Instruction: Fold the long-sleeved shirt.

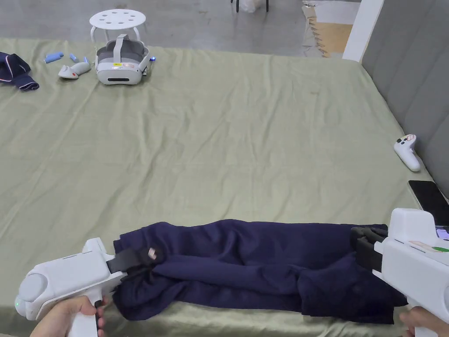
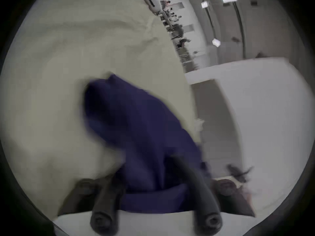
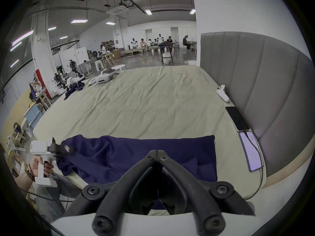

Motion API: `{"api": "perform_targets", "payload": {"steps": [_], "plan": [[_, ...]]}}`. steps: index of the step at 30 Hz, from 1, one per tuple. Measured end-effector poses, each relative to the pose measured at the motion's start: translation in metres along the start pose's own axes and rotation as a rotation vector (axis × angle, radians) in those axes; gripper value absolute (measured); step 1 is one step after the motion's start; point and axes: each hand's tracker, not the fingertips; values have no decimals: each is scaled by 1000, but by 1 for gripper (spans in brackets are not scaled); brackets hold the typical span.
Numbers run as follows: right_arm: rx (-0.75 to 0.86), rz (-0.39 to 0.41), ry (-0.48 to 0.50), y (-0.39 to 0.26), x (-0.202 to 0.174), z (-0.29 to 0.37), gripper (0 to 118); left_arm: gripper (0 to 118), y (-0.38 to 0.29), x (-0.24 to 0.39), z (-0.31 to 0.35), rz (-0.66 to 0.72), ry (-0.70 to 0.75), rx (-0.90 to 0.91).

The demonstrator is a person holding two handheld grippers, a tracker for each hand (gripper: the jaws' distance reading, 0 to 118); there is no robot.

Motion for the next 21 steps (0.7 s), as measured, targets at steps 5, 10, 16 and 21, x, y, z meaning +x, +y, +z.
{"api": "perform_targets", "payload": {"steps": [5,10,16,21], "plan": [[-8,2,-2,1,-1,3,0,20,-4,13,5,-71,9,-17],[-4,-1,-9,4,2,3,0,19,20,19,23,-113,36,36],[-4,3,-11,7,-1,4,0,19,54,22,44,-181,65,65],[-4,6,-11,9,-2,2,0,19,89,13,72,-188,127,117]]}}
